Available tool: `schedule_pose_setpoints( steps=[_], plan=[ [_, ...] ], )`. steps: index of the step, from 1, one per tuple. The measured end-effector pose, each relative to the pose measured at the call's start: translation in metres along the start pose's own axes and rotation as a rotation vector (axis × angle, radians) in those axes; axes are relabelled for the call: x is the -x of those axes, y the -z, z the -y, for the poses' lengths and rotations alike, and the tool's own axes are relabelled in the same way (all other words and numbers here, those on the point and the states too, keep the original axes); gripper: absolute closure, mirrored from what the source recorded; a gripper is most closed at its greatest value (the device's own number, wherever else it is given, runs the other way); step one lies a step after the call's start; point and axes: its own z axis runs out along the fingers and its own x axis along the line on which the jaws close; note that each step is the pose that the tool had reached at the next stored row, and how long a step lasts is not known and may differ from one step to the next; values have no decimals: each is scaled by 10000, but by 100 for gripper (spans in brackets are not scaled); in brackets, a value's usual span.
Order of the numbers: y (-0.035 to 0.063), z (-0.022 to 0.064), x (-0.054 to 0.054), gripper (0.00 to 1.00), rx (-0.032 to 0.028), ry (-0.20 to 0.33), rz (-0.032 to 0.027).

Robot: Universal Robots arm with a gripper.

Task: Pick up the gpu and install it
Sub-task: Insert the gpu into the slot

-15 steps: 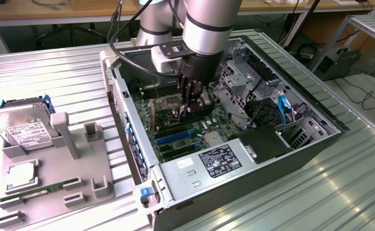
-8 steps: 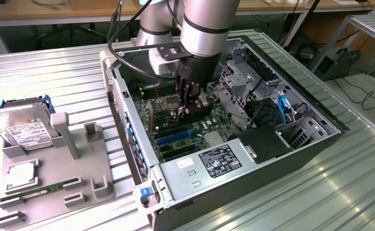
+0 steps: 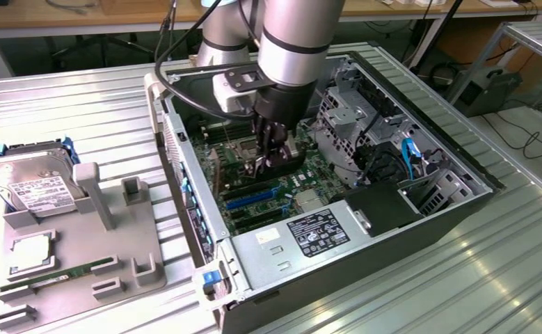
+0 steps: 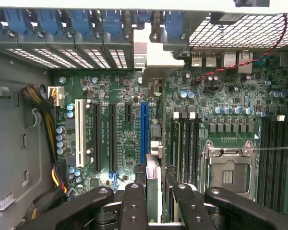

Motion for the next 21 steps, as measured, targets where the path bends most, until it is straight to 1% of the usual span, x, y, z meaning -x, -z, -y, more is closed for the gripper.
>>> schedule_pose_setpoints(
  steps=[15,21],
  plan=[
    [-57,-51,-5,74,0,11,0],
    [-87,-90,-10,74,1,17,0]
  ],
)
